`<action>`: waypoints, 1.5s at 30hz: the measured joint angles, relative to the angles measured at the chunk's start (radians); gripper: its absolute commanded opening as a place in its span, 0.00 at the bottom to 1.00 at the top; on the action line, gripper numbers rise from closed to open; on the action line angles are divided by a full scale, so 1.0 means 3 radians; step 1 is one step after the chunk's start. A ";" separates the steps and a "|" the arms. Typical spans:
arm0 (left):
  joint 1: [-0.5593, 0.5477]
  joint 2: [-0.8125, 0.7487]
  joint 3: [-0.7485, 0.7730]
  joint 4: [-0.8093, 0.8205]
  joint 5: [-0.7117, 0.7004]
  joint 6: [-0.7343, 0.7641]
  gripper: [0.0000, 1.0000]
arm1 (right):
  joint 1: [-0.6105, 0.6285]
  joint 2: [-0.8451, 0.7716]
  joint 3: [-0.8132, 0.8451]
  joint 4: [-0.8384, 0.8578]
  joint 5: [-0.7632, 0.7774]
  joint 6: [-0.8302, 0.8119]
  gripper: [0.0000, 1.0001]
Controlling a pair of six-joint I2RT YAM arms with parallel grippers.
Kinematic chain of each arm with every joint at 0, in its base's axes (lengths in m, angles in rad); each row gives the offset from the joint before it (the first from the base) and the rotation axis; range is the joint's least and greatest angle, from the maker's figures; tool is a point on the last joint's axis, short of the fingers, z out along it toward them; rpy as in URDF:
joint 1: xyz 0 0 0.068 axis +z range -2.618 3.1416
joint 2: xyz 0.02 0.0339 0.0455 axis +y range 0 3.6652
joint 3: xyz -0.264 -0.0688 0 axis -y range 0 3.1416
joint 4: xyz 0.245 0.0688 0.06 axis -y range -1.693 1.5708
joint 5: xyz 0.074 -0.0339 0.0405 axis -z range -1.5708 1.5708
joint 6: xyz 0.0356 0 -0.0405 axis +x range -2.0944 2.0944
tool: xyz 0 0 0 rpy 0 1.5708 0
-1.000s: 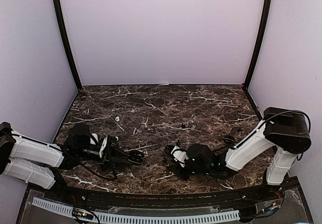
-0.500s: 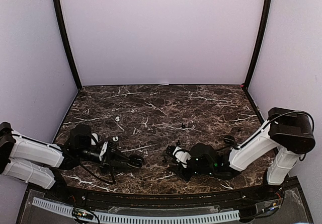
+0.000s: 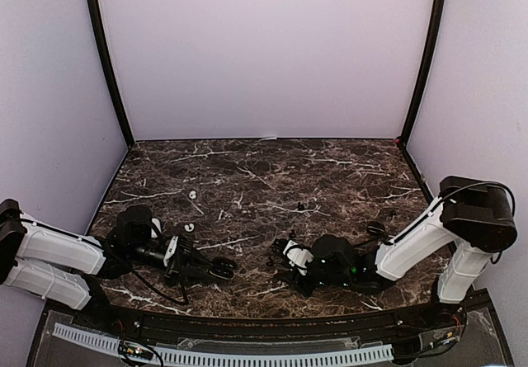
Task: Insert the wireless bluetooth earbuds into the charging case
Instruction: Pick up the right earbud from the center of the board.
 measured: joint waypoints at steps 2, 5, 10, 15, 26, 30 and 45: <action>0.0000 -0.0001 -0.0001 0.0000 -0.0015 -0.0001 0.00 | 0.0004 0.0004 0.0003 0.0000 0.0032 0.0001 0.37; 0.0000 -0.0005 -0.0001 0.0001 -0.0029 -0.0001 0.00 | 0.0014 0.0058 0.0033 -0.0001 0.0092 0.0004 0.37; 0.0000 -0.0005 -0.0014 0.0010 -0.0041 -0.0003 0.00 | 0.0041 0.0210 0.0165 -0.0037 0.0170 -0.0006 0.36; 0.0000 -0.0006 -0.0029 0.0024 -0.0052 -0.0004 0.00 | 0.0058 0.0315 0.0291 -0.0041 0.0231 -0.0015 0.35; 0.0000 -0.0058 -0.0043 0.0025 -0.0078 -0.0017 0.00 | 0.0065 0.0520 0.0562 -0.0092 0.0361 0.0052 0.33; 0.0000 -0.0075 -0.0051 0.0025 -0.0080 -0.0017 0.00 | 0.0065 0.0537 0.0585 -0.0098 0.0380 0.0065 0.31; 0.0000 -0.0098 -0.0062 0.0027 -0.0089 -0.0025 0.00 | 0.0037 0.0486 0.0476 -0.0023 0.0338 -0.0038 0.27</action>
